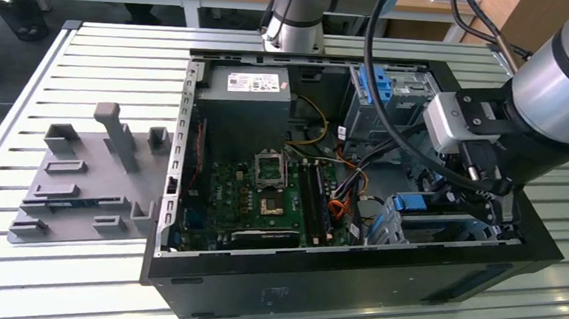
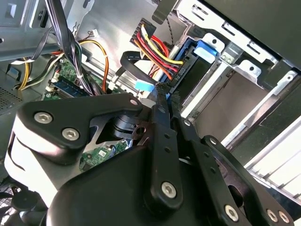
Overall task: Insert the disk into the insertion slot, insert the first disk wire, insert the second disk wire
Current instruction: 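Insert the second disk wire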
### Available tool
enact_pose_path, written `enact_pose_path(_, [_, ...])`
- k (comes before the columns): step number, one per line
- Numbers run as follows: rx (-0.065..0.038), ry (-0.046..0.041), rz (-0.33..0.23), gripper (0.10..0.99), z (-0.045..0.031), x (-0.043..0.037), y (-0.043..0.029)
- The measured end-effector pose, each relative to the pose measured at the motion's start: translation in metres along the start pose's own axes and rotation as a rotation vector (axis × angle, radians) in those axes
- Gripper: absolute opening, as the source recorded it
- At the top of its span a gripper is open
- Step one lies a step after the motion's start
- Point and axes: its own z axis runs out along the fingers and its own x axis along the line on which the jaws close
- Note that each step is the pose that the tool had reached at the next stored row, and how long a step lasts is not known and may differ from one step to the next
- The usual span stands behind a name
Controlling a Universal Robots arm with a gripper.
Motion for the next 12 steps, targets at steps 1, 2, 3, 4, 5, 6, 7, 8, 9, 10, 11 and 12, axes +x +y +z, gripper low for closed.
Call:
enact_pose_path(1, [0.0, 0.0, 0.0, 0.149, 0.0002, 0.0, 0.0])
enact_pose_path(2, [0.0, 0.0, 0.0, 0.149, 0.0004, 0.0001, 0.0])
enact_pose_path(3, [0.0, 0.0, 0.0, 0.149, 0.0006, 0.0001, 0.0])
enact_pose_path(4, [0.0, 0.0001, 0.0, 0.149, 0.0008, 0.0002, 0.0])
enact_pose_path(5, [0.0, 0.0, 0.0, 0.149, 0.0011, 0.0002, 0.0001])
enact_pose_path(6, [0.0, 0.0, 0.0, 0.149, 0.0014, 0.0003, 0.0001])
enact_pose_path(7, [0.0, 0.0001, 0.0, 0.149, 0.0016, 0.0003, 0.0001])
enact_pose_path(8, [0.0, 0.0001, 0.0, 0.149, 0.0018, 0.0003, 0.0001])
enact_pose_path(9, [0.0, 0.0001, 0.0, 0.149, 0.002, 0.0004, 0.0001])
enact_pose_path(10, [0.0, 0.0002, 0.0, 0.149, 0.0023, 0.0004, 0.0001])
enact_pose_path(11, [0.0, 0.0, 0.0, 0.149, 0.0026, 0.0005, 0.0001])
enact_pose_path(12, [0.0, 0.0, 0.0, 0.149, 0.003, 0.0006, 0.0001])
